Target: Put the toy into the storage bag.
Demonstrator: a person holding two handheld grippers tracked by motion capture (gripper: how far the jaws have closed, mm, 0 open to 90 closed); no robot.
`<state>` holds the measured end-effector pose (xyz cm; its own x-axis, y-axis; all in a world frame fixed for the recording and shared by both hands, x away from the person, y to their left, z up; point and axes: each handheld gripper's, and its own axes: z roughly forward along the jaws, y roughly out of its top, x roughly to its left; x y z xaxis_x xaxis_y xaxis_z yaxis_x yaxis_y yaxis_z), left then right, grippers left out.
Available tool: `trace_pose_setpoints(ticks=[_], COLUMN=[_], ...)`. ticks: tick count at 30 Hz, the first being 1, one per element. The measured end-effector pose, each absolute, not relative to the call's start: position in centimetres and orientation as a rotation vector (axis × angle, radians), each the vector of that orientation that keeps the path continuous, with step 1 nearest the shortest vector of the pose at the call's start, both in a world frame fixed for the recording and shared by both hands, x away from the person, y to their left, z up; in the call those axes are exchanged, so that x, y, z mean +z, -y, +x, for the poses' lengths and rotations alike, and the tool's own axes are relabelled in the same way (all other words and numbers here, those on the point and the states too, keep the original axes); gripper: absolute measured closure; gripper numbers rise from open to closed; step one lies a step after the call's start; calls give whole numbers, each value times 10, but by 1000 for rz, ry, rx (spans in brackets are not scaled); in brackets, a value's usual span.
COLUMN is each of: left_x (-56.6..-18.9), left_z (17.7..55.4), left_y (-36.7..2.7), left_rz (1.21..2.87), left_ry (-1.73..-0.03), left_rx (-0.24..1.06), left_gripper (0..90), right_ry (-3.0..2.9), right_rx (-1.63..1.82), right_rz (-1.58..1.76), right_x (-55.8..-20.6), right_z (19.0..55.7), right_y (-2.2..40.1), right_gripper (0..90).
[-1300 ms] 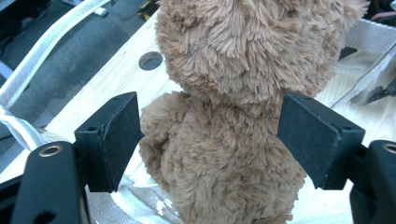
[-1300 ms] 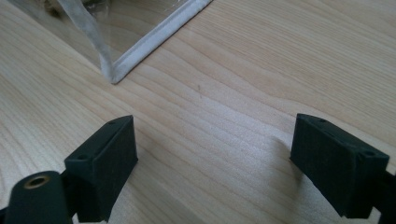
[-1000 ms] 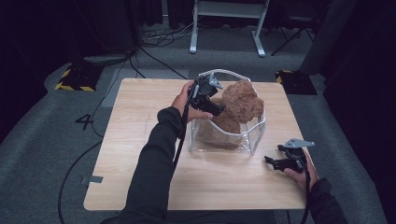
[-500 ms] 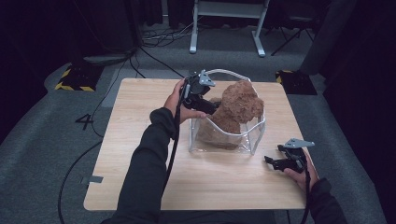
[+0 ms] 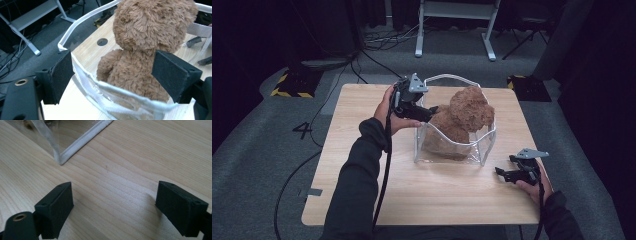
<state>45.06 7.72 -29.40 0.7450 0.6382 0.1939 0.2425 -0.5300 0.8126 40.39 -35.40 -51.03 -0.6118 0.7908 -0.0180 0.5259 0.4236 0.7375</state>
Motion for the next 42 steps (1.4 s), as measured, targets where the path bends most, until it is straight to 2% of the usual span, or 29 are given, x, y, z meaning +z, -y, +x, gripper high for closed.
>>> trace_pose_setpoints(ticks=[26,42], left_x=[-300,-324], left_z=[421,408], left_y=[-112,-122], left_rz=[2127,2193], left_ry=[-683,-699], left_rx=[693,746], left_gripper=[169,164], right_ry=[-2320,-2320], right_rx=[1009,1009], right_rz=[1127,1127], right_x=[-510,-510], right_z=[404,404], right_y=[354,354], right_gripper=[142,142])
